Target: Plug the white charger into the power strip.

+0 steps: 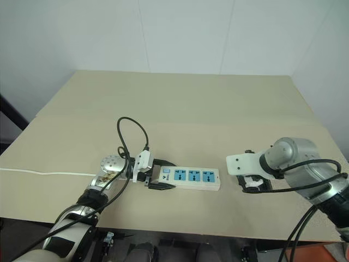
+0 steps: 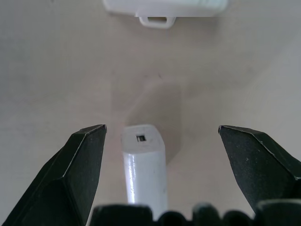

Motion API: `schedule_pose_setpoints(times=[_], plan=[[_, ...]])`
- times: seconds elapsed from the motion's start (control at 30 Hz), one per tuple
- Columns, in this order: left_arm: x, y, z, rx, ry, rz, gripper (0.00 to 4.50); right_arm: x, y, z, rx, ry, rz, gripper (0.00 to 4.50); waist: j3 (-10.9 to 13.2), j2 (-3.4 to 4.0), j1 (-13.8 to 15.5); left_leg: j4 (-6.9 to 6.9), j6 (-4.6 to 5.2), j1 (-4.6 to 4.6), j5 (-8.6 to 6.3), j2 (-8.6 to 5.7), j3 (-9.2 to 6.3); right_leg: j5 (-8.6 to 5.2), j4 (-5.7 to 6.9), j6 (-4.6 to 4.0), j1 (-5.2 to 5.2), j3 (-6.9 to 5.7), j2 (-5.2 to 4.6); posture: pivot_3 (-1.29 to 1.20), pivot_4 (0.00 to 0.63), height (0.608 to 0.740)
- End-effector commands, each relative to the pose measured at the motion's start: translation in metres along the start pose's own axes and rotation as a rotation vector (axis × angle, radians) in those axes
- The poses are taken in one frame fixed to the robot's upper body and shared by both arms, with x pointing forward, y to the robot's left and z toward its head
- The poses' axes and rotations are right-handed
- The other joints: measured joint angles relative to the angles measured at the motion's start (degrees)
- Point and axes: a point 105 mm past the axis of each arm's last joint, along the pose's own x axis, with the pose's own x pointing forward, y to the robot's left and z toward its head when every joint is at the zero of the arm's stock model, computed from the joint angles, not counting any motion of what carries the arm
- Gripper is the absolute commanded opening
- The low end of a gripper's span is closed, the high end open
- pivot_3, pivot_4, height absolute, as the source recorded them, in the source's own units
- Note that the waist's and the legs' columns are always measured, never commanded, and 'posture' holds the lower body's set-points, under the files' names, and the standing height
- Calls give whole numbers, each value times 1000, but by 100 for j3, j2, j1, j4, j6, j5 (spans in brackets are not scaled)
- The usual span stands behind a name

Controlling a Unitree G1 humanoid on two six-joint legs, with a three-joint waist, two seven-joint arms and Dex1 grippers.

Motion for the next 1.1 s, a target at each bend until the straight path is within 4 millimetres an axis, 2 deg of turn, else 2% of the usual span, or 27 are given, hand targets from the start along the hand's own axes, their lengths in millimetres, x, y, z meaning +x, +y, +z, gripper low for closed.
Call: schedule_pose_setpoints(times=[0.03, 0.2, 0.5, 0.67, 1.03, 1.1], plan=[[11, -15, -11, -29, 39, -69, 3309, -4, -5, 0, -26, 12, -4, 4500, 0, 0, -4, 0, 0, 0, 0, 0, 0, 0, 0, 0, 0, 0, 0, 0, 150, 740], [10, -14, -11, -33, 41, -56, 3309, 3, -2, -1, -32, 14, 23, 4500, 0, 0, -6, 0, 0, 0, 0, 0, 0, 0, 1, 0, -1, 0, 0, 0, 150, 740], [8, -14, -11, -32, 45, -41, 3309, 13, -3, -19, -6, 70, 46, 4500, -1, 0, -4, 3, 0, 4, 0, -1, 0, 0, 1, 0, 5, 1, 0, 0, 150, 740], [7, -14, -12, -32, 49, -35, 3309, 16, -1, -20, -2, 68, 71, 4500, -1, 0, -2, 4, 0, 7, 0, -1, 0, 0, 2, 0, 9, 0, 0, 0, 150, 740], [5, -13, -12, -31, 51, -26, 3309, 20, 0, -31, 18, 89, 98, 1217, -4, -18, -33, 7, 0, 45, 0, -1, 0, 3, 4, 4, 45, 2, 0, 0, 150, 740], [5, -13, -12, -31, 52, -24, 3309, 20, 0, -29, 15, 84, 98, 1167, -3, -19, -33, 6, 0, 57, 0, 0, 0, 3, 2, 4, 59, 1, 0, 0, 150, 740]])
